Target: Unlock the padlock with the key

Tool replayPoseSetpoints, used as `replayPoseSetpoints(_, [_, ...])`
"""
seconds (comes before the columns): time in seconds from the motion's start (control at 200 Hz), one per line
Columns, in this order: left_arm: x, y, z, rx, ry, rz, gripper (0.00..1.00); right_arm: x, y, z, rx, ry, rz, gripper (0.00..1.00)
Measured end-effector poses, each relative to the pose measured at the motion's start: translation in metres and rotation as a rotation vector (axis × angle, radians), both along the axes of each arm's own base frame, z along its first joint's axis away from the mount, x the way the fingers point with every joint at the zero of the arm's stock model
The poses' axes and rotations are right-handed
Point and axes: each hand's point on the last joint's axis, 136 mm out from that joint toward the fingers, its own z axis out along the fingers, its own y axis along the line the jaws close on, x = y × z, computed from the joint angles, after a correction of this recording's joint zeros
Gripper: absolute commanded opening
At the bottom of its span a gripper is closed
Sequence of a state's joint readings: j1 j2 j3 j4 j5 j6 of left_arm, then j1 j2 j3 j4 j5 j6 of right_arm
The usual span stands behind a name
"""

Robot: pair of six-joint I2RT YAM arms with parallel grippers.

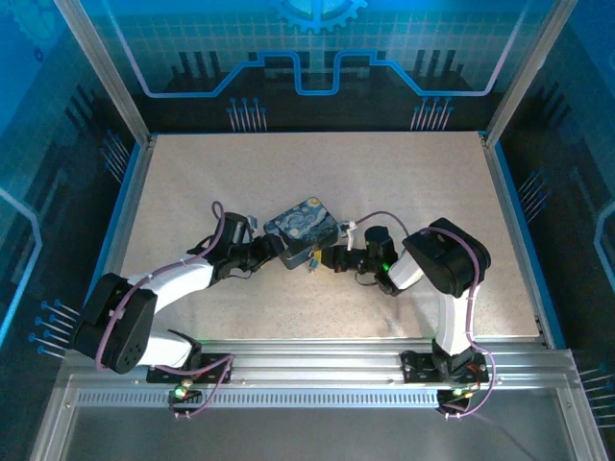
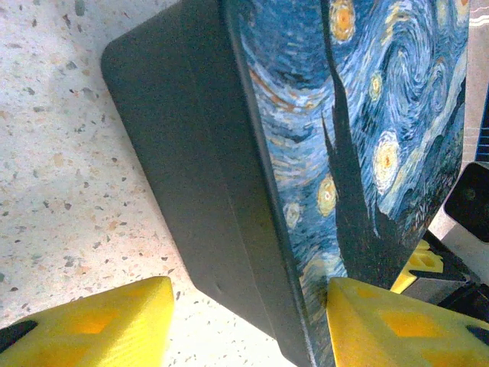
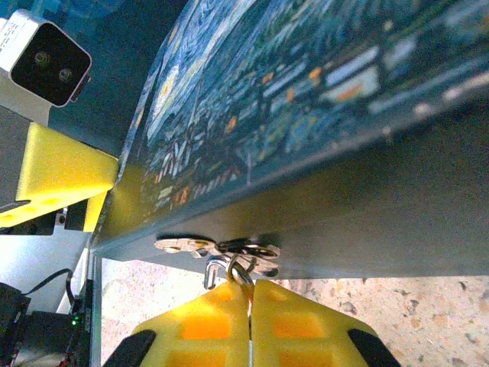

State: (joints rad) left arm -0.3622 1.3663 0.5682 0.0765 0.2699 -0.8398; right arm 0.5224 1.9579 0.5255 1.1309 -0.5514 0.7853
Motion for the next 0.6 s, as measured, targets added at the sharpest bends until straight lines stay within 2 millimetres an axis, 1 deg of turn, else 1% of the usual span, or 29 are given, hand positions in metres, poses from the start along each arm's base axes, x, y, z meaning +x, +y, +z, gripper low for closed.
replayPoseSetpoints(0.22, [-0.001,-0.001,0.0,0.004,-0.003,-0.001,0.56,0.001,-0.008,-0.005,0.001,0.038,-0.045,0.07])
replayPoseSetpoints(0.6, [-0.01,-0.009,-0.001,0.005,-0.01,-0.026,0.56,0.006,-0.015,-0.001,0.042,0.109,-0.129,0.07])
